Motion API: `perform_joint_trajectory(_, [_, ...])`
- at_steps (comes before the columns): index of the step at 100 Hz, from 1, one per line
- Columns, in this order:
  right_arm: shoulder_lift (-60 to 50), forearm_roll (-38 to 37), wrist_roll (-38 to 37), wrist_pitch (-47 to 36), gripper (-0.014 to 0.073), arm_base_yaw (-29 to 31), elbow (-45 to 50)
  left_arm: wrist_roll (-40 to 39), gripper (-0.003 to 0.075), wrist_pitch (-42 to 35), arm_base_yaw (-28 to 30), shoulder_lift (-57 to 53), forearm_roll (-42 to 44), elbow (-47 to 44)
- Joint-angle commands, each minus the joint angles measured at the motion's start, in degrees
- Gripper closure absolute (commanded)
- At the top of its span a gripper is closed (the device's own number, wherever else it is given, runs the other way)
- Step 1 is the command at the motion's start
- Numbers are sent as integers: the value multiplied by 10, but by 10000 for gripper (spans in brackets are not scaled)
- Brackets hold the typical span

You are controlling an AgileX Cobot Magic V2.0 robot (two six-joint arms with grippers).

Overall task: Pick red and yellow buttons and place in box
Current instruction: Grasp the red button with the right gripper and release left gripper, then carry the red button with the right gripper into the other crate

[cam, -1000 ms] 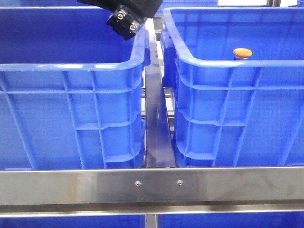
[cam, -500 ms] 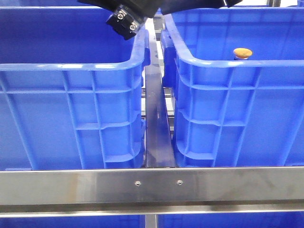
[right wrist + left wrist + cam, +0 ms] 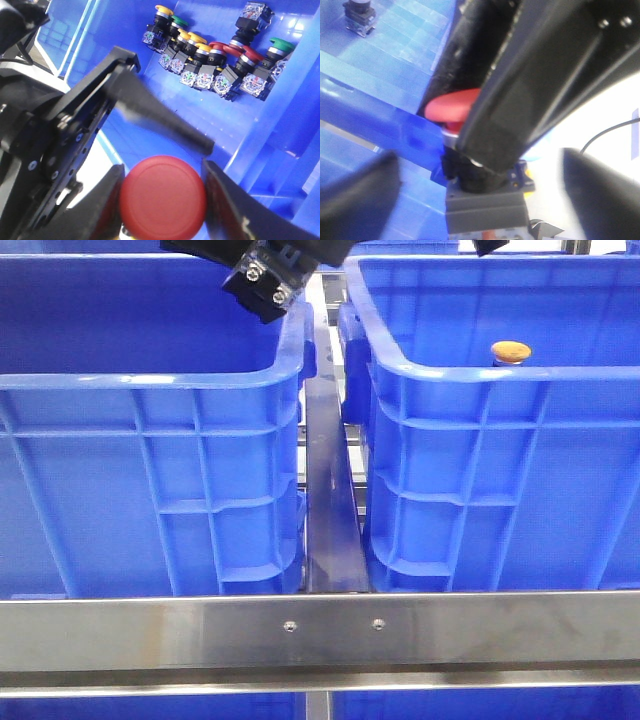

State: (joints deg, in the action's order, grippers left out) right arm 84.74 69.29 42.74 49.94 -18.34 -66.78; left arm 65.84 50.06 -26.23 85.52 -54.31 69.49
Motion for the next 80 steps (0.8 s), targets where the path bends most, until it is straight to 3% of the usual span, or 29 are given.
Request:
perform_joint_trajectory(1, [-17, 41, 10, 5, 493, 3, -18, -4, 50, 1, -1, -22, -36, 20])
perform_joint_trajectory(31, [-17, 82, 10, 34, 493, 79, -18, -19, 50, 57, 57, -42, -36, 21])
perform_joint_trajectory(56, [-17, 92, 23, 23, 493, 181, -18, -19, 50, 73, 84, -46, -34, 21])
perform_joint_trajectory(80, [-16, 88, 101, -26, 493, 284, -18, -19, 50, 73, 84, -46, -34, 21])
